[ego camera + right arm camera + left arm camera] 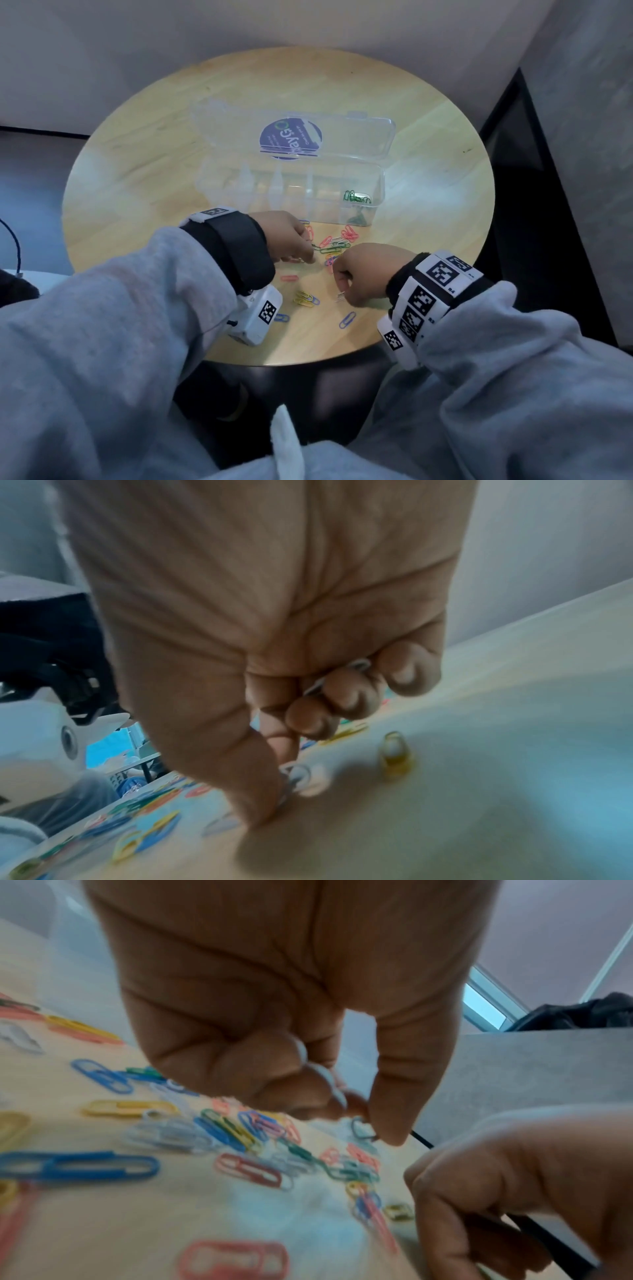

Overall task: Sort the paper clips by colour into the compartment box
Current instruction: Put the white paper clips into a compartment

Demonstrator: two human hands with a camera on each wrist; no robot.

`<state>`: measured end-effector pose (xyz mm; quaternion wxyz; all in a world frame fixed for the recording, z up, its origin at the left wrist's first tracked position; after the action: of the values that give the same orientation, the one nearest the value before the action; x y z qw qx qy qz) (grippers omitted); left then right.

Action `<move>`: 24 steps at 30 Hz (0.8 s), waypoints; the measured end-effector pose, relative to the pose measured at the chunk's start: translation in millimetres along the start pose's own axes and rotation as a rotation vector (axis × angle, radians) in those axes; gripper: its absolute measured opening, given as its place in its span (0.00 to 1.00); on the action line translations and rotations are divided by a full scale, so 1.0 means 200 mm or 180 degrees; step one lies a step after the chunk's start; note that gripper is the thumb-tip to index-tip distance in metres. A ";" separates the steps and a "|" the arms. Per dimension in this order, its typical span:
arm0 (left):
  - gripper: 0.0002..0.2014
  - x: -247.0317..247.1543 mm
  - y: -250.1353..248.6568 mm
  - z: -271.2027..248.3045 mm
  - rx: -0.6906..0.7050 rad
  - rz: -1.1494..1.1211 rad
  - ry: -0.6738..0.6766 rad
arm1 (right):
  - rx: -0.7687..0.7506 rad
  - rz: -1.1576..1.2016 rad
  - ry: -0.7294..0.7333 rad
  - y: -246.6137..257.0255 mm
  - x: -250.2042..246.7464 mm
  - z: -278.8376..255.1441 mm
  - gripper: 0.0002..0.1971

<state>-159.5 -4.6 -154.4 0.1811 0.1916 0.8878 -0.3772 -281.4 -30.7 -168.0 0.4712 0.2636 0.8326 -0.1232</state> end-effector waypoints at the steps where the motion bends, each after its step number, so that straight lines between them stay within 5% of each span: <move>1: 0.11 -0.01 0.00 -0.01 -0.0033 -0.0116 0.0008 | 0.0059 0.0018 -0.0070 -0.01 -0.01 0.00 0.07; 19: 0.13 -0.09 0.13 -0.03 -0.0474 -0.2175 -0.0090 | -0.0001 -0.0089 0.0082 0.02 -0.01 0.02 0.05; 22: 0.09 -0.10 0.10 -0.02 -0.0314 -0.1598 -0.0250 | -0.0074 -0.0094 0.0166 0.03 0.00 0.01 0.05; 24: 0.01 -0.12 0.04 -0.01 0.0073 -0.0321 -0.0408 | -0.0120 -0.0087 0.0196 0.03 0.00 0.01 0.05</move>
<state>-135.5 -2.6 -148.1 0.2161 0.1241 0.8786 -0.4074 -276.6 -26.0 -168.2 0.4485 0.2471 0.8524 -0.1058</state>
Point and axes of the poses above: each hand's wrist, its own z-axis towards the middle knuckle, its own x-axis out of the palm, y = z × x, the point moved 6 cm from there along z, towards the middle knuckle, and after that the axes turned 13 degrees about -z, right-handed, at the moved point
